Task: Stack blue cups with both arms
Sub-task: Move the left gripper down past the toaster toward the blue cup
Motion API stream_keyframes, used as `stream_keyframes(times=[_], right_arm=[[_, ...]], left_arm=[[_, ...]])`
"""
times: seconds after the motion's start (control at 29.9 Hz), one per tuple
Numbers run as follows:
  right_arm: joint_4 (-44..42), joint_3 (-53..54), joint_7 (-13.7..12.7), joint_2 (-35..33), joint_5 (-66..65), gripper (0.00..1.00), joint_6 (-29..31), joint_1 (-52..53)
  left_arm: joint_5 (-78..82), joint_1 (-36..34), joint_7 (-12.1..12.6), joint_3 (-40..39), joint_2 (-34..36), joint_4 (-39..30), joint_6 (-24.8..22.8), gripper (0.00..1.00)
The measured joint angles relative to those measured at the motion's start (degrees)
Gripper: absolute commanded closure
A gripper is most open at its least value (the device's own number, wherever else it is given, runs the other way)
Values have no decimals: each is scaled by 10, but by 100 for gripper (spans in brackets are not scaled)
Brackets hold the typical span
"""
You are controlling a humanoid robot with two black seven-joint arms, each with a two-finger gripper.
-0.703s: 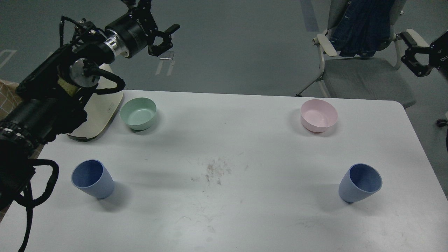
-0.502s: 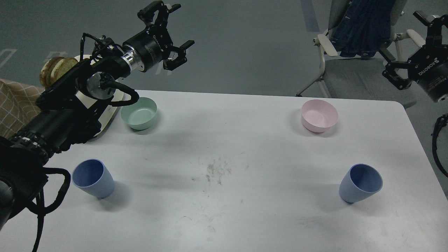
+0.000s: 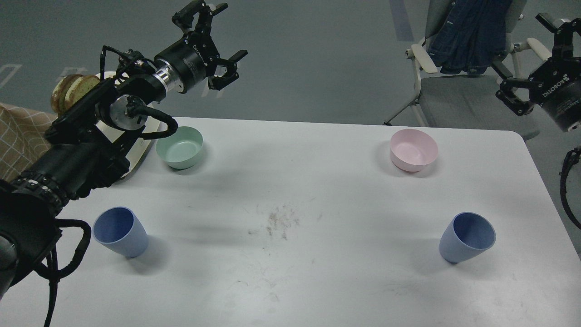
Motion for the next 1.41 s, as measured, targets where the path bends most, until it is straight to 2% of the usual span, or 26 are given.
stream_keyframes(times=[0.1,0.17,0.23,0.64,1.41], right_arm=[[-5,6,4,14,1,0,0,2],[-6,7,4,16,1,0,0,2],[-9,7,4,16,1,0,0,1],[-29,6,7,10,0,0,0,-7],[-24,8,12,4,0,0,0,-1]], left_arm=[[0,1,-54,0,0,1,0,2],[1,2,-74,5,2,1,0,2],[1,3,-81,6,2,1,0,2],[7,5,-94,9,-3,-1,0,2],[16,-2,-92,9,-1,-7,0,2]])
